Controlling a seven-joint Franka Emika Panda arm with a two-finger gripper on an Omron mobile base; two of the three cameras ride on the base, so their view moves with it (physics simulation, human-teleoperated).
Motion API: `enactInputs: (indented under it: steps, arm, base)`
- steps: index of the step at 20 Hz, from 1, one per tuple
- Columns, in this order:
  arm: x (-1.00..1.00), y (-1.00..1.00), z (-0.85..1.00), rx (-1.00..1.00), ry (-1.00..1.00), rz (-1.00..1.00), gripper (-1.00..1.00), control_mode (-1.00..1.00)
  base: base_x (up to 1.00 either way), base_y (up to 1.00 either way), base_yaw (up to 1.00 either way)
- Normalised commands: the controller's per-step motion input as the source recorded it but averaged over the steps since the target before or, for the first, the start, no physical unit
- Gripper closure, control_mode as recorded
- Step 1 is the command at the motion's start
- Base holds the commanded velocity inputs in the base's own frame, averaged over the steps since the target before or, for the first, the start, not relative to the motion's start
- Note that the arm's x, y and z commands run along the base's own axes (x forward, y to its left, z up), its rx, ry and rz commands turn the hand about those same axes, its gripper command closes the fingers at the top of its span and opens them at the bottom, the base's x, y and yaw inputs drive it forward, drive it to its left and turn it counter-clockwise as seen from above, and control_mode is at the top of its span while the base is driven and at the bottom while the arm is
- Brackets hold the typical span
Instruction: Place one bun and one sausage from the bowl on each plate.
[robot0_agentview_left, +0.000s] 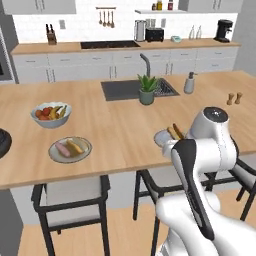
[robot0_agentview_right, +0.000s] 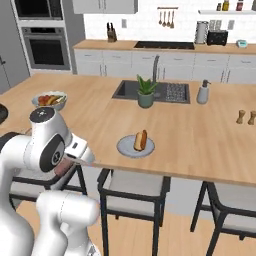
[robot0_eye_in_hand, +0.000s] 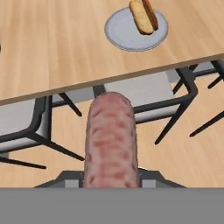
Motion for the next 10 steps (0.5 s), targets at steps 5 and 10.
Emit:
enactInputs:
  steps: [5,10]
  arm:
    - [0.0,0.0,0.0,0.0,0.0,0.0,1.0,1.0]
    - [0.0,0.0,0.0,0.0,0.0,0.0,1.0,1.0]
  base:
    - [0.28,-0.77,0.0]
    - [0.38,0.06,0.03]
